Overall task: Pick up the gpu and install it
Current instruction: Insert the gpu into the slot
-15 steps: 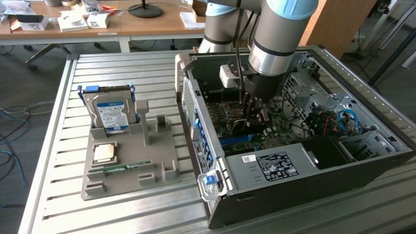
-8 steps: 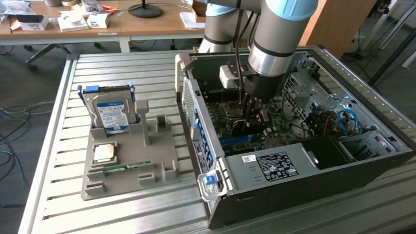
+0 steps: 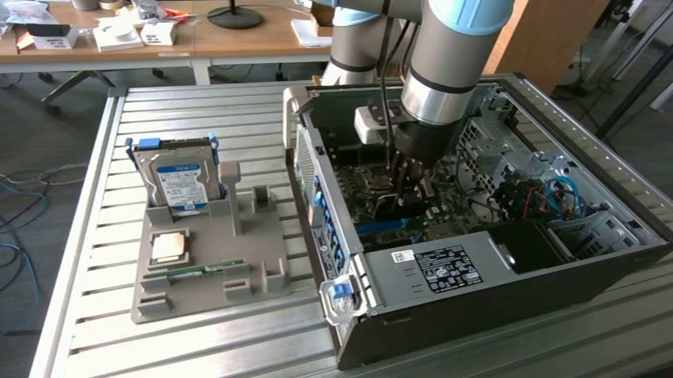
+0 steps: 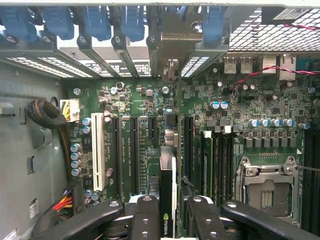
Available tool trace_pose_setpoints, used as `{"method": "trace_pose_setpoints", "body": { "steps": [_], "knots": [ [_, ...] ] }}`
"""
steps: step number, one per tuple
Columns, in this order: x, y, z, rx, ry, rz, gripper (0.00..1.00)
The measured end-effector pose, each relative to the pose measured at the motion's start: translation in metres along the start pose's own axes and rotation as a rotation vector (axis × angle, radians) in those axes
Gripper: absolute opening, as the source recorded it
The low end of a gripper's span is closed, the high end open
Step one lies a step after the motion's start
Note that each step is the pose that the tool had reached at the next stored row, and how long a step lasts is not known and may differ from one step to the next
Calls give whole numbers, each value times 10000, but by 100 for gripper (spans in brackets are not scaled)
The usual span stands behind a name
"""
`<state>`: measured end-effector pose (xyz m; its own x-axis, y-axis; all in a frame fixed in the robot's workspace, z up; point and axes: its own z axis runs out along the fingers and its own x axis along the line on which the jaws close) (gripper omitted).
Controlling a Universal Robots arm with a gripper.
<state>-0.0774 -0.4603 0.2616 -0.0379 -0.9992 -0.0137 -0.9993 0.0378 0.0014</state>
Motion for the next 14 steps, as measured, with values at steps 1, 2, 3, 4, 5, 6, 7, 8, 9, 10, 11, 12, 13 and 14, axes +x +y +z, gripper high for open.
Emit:
{"method": "trace_pose_setpoints", "body": {
  "steps": [1, 2, 3, 4, 5, 6, 7, 8, 9, 10, 11, 12, 13, 14],
  "knots": [
    [0, 0, 0, 0, -1, 0, 26],
    [0, 0, 1, 0, -1, 1, 26],
    [0, 0, 1, 0, -1, 1, 26],
    [0, 0, 3, 1, -3, 0, 26],
    [-1, 0, 9, 3, -7, 0, 26],
    [-1, 0, 13, 2, -5, 0, 26],
    [0, 1, 16, 1, -2, 0, 26],
    [0, 1, 20, 1, -2, 0, 26],
    [0, 1, 24, 1, -2, 0, 26],
    [0, 1, 27, 1, -2, 0, 26],
    [0, 1, 30, 0, -1, 0, 26],
    [1, 1, 29, 0, 1, 0, 26],
    [0, 1, 31, 1, -2, 0, 26],
    [0, 1, 31, 1, -2, 1, 26]
  ]
}}
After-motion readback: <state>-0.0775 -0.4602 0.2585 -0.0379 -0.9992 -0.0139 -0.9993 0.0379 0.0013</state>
